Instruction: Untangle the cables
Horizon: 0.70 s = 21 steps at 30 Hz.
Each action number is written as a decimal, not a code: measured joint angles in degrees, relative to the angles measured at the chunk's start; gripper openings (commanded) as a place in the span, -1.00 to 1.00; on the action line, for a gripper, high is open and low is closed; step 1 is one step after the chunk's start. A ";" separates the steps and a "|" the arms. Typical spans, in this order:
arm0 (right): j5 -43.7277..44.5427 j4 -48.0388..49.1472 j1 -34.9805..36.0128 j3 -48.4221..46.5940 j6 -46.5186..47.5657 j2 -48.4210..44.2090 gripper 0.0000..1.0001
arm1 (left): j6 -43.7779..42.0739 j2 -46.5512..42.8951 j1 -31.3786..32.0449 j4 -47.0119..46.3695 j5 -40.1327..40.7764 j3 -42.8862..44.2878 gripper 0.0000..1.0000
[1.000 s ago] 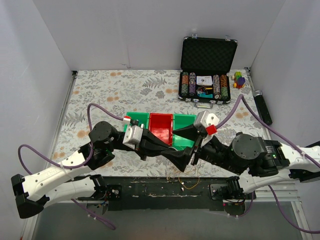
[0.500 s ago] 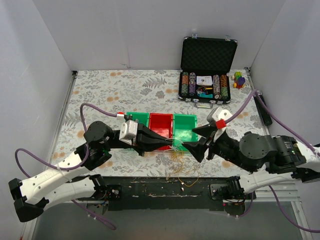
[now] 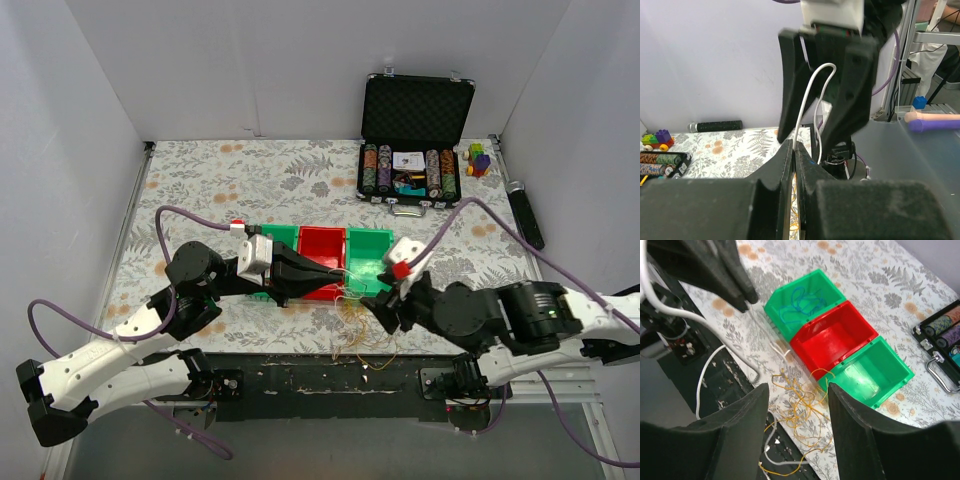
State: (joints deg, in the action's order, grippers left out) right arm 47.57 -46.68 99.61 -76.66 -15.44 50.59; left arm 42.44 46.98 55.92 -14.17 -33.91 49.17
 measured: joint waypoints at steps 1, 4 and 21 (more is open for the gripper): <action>0.04 0.13 0.00 0.22 0.33 1.60 0.06 | 0.02 0.00 -0.09 0.00 0.13 0.00 -1.00; 0.07 1.25 0.00 2.27 1.88 5.60 -0.07 | 0.26 0.00 -0.22 -0.04 0.37 0.00 -1.00; 3.76 13.16 0.00 8.33 9.66 6.05 -0.35 | 1.31 -0.02 -1.07 -0.04 0.31 0.00 -1.00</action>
State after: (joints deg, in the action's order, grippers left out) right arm 51.33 -33.52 99.61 -68.34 -5.78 56.64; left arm 43.75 46.96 54.85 -14.22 -33.61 49.17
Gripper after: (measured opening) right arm 0.320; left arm 0.018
